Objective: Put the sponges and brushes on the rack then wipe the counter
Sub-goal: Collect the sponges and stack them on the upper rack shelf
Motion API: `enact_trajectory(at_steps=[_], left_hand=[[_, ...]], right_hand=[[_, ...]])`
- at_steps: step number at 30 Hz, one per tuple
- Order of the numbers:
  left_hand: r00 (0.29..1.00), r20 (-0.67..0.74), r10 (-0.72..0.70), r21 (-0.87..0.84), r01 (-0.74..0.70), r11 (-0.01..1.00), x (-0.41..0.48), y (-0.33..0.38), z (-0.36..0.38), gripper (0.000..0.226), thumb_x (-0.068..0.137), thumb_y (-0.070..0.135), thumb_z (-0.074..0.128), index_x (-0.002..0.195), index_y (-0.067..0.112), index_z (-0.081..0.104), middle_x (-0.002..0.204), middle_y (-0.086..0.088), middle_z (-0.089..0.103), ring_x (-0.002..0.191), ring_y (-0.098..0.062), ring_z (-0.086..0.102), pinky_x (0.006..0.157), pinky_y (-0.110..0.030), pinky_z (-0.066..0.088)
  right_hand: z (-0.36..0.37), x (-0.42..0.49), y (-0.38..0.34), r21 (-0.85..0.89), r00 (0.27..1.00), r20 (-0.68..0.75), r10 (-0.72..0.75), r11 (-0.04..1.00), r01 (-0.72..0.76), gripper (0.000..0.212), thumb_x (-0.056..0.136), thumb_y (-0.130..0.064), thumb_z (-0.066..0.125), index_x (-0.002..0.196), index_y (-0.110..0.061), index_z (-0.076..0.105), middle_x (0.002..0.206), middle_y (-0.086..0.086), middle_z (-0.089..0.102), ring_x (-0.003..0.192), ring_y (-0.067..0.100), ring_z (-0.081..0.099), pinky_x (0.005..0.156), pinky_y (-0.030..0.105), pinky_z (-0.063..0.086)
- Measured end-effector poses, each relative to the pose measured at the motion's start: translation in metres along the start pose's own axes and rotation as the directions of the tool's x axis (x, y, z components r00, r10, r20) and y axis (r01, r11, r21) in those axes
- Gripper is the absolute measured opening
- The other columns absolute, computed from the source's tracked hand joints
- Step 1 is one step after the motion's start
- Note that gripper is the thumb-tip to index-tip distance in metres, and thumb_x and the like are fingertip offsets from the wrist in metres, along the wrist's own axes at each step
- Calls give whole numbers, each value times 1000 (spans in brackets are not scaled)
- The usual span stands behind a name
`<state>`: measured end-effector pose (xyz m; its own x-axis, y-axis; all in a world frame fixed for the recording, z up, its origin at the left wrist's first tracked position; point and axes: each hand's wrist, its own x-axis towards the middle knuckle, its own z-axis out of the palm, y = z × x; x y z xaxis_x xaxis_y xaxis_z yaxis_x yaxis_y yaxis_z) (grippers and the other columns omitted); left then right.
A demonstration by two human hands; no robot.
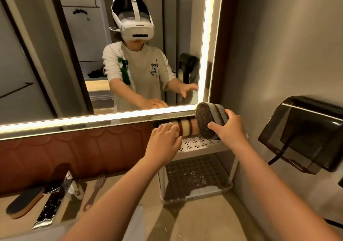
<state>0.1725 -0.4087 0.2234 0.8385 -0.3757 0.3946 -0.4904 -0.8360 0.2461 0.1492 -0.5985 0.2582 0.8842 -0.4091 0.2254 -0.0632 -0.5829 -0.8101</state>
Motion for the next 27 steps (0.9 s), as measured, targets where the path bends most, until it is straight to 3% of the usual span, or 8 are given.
enact_trajectory(at_steps=[5, 9, 14, 20, 24, 27], left_hand=[[995, 97, 39, 52, -44, 998, -1, -11, 26, 50, 97, 45, 32, 143, 23, 32, 154, 2, 25, 143, -14, 18, 115, -31, 15], [996, 84, -25, 111, 16, 994, -3, -15, 39, 54, 98, 48, 21, 148, 27, 18, 157, 5, 15, 145, -12, 9, 116, -35, 11], [989, 138, -60, 129, 42, 991, -3, -15, 38, 60, 97, 51, 16, 150, 29, 0, 159, 4, -10, 145, -11, -15, 118, -37, -2], [980, 181, -83, 130, 60, 990, -2, -15, 36, 63, 96, 54, 12, 149, 27, -8, 158, 2, -15, 144, -12, -19, 117, -36, -5], [979, 185, -87, 123, 65, 990, -4, -14, 35, 64, 96, 54, 11, 149, 25, -9, 158, 3, -15, 143, -10, -19, 117, -35, -5], [978, 189, -83, 101, 65, 993, -5, -14, 35, 64, 96, 54, 12, 149, 24, -9, 158, 4, -14, 143, -8, -18, 117, -32, -5]], right_hand=[[0, 13, 20, -66, 995, -91, 35, 997, -42, 81, 80, -29, 70, 146, -9, 26, 141, 17, 39, 131, 32, 37, 107, 41, 33], [3, 23, 26, -197, 994, -95, 62, 977, -79, 77, 81, -37, 67, 145, -14, 31, 142, 14, 41, 130, 33, 40, 104, 45, 35], [0, 29, 29, -237, 995, -80, 66, 968, -84, 77, 80, -38, 66, 145, -13, 32, 145, 12, 41, 131, 32, 40, 102, 43, 38], [8, 32, 31, -419, 998, -19, 64, 905, -66, 71, 81, -42, 64, 141, -14, 37, 140, 12, 47, 126, 34, 46, 94, 42, 42], [24, 39, 31, -334, 997, -35, 62, 940, -71, 70, 82, -44, 65, 137, -8, 40, 138, 13, 49, 126, 33, 46, 95, 43, 42], [40, 48, 34, -215, 999, 6, 36, 976, -33, 82, 84, -47, 62, 145, -7, 26, 145, 14, 41, 133, 33, 39, 104, 44, 39]])
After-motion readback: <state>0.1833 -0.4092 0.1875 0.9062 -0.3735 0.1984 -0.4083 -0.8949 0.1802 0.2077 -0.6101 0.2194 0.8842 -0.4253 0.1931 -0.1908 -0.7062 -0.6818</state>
